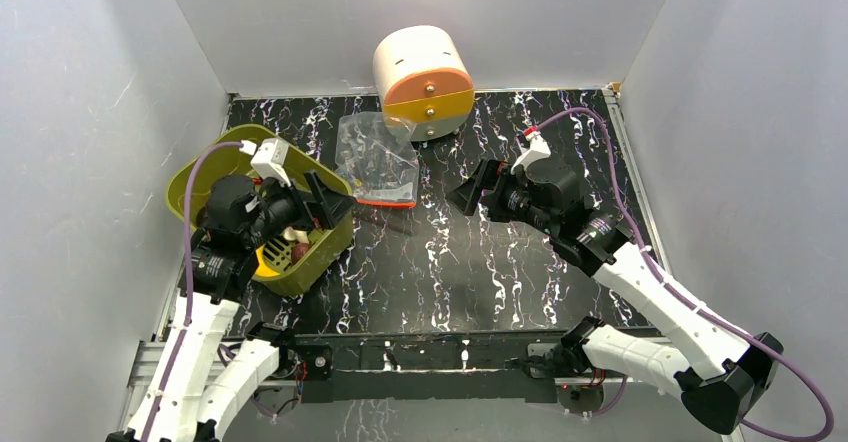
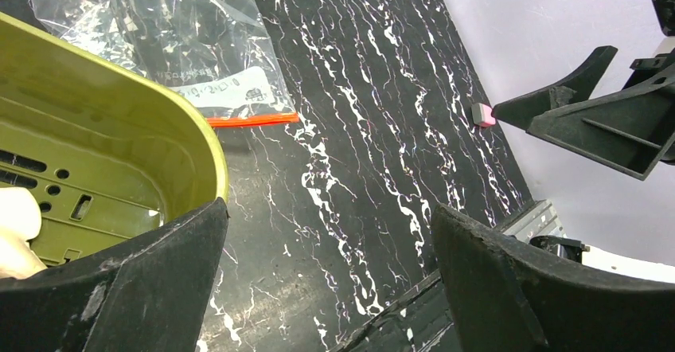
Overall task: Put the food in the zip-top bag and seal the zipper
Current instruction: Pick up the zipper food storage bag at the center of the board.
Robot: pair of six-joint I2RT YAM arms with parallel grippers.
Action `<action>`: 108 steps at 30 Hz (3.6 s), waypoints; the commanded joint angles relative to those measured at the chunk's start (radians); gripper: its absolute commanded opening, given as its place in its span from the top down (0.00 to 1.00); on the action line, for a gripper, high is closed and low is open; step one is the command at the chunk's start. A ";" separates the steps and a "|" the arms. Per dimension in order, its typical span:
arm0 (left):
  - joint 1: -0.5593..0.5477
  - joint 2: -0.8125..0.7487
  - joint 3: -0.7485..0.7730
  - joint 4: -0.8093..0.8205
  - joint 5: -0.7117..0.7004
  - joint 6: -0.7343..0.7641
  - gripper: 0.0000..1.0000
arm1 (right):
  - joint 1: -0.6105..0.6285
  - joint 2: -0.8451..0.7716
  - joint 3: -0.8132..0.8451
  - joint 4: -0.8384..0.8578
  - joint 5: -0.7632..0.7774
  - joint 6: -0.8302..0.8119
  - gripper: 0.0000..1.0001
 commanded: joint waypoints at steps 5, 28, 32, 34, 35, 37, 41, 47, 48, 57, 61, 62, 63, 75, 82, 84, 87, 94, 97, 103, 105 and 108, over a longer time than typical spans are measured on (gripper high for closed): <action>0.007 -0.021 0.031 -0.007 0.003 0.013 0.02 | -0.006 -0.013 -0.022 0.104 -0.011 0.006 0.02; 0.006 0.038 0.062 -0.167 -0.146 0.066 0.02 | -0.005 0.503 0.037 0.447 0.064 0.230 0.56; 0.007 0.016 0.060 -0.168 -0.151 0.060 0.02 | -0.005 0.611 0.056 0.472 0.055 0.355 0.56; 0.007 0.022 0.071 -0.185 -0.168 0.058 0.02 | -0.004 0.650 0.066 0.485 0.043 0.384 0.59; 0.006 0.026 0.074 -0.193 -0.169 0.058 0.02 | -0.003 0.667 0.069 0.496 0.038 0.392 0.60; 0.007 0.028 0.071 -0.200 -0.160 0.066 0.02 | -0.003 0.697 0.074 0.536 0.020 0.396 0.61; 0.006 0.020 0.066 -0.207 -0.172 0.063 0.02 | -0.003 0.754 0.098 0.566 -0.012 0.404 0.62; 0.006 -0.021 0.069 -0.191 -0.179 0.070 0.02 | -0.004 0.833 0.116 0.594 -0.047 0.430 0.64; 0.006 -0.026 0.067 -0.192 -0.183 0.070 0.02 | -0.004 0.840 0.120 0.595 -0.053 0.431 0.65; 0.007 -0.019 0.051 -0.199 -0.173 0.059 0.02 | -0.004 0.844 0.100 0.614 -0.042 0.431 0.86; 0.007 -0.006 0.036 -0.198 -0.152 0.064 0.02 | -0.004 0.826 0.090 0.619 -0.042 0.411 0.98; 0.007 -0.006 0.033 -0.197 -0.145 0.066 0.02 | -0.005 0.820 0.087 0.619 -0.041 0.406 1.00; 0.007 -0.006 0.032 -0.195 -0.140 0.066 0.01 | -0.005 0.811 0.082 0.621 -0.040 0.401 1.00; 0.007 -0.056 -0.051 -0.065 0.088 0.054 0.07 | -0.005 0.605 0.036 0.544 0.071 0.273 1.00; 0.007 -0.037 -0.021 -0.042 0.057 0.117 0.12 | -0.005 0.451 -0.013 0.479 0.045 0.122 1.00; 0.007 -0.031 -0.021 -0.032 0.057 0.146 0.13 | -0.005 0.399 -0.029 0.440 0.047 0.102 1.00; 0.007 -0.013 -0.030 -0.011 0.082 0.186 0.16 | -0.004 0.321 -0.030 0.362 0.040 0.067 1.00; -0.002 0.030 -0.075 0.108 0.211 0.216 0.22 | -0.005 0.158 0.024 0.196 -0.083 -0.026 1.00; -0.011 0.027 -0.103 0.185 0.241 0.209 0.23 | -0.004 0.109 0.018 0.187 -0.181 -0.004 1.00; -0.064 0.026 -0.151 0.284 0.302 0.251 0.25 | -0.005 0.052 -0.002 0.172 -0.248 0.021 1.00; -0.088 0.032 -0.159 0.300 0.308 0.274 0.27 | -0.004 0.043 0.002 0.175 -0.271 0.026 1.00; -0.122 0.051 -0.154 0.312 0.317 0.313 0.28 | -0.006 0.045 0.012 0.192 -0.333 0.041 1.00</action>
